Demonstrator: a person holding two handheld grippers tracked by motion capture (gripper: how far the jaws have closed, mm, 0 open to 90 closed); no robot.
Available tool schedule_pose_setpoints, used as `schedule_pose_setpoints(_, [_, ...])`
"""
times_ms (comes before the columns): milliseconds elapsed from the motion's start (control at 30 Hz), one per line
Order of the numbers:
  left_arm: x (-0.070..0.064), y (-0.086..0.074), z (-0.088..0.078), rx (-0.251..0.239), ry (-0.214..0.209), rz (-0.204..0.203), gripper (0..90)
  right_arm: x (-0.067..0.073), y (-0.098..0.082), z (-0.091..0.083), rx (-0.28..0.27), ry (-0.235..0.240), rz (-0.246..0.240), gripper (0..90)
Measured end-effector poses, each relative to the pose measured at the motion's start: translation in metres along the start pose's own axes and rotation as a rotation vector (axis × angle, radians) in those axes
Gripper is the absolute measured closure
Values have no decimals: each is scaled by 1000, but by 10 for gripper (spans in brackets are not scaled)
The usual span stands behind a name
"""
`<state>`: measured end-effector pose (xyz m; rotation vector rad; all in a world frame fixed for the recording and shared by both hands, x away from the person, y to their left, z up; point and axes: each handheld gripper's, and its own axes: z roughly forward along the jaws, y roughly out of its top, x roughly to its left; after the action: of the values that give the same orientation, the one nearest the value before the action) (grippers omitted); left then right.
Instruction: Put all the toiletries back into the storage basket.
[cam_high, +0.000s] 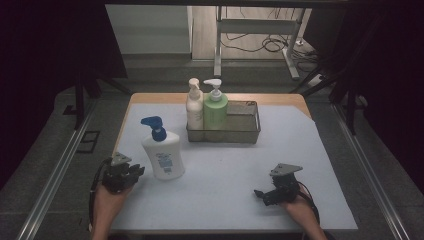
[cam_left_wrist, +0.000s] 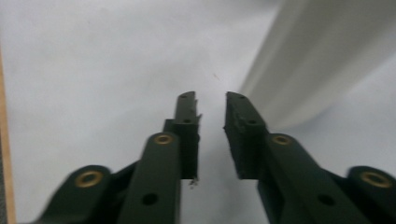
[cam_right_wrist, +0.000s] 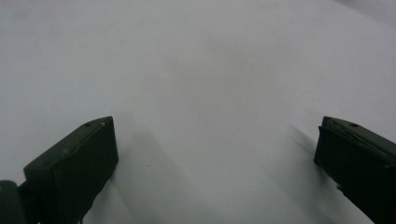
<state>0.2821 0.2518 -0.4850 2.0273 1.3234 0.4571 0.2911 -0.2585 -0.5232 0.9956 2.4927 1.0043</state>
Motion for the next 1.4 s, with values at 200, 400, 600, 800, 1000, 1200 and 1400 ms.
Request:
schedule_pose_setpoints(200, [9,14,11,-16,-14,17,893,0,0,0,0,0,0,0])
schedule_pose_setpoints(400, [16,21,25,-29,-58,4,893,0,0,0,2,0,0,0])
schedule_pose_setpoints(600, [16,27,35,-50,-126,4,891,0,0,0,3,1,0,0])
schedule_pose_setpoints(800, [12,28,47,-33,-219,12,892,0,0,0,3,-3,-3,0])
schedule_pose_setpoints(1000, [9,26,54,-29,-232,-19,894,0,0,0,5,-3,-2,0])
schedule_pose_setpoints(1200, [6,21,54,-14,-250,-18,894,0,1,0,6,-4,-2,0])
schedule_pose_setpoints(1400, [1,16,54,-5,-246,-9,895,0,1,0,6,-3,-1,0])
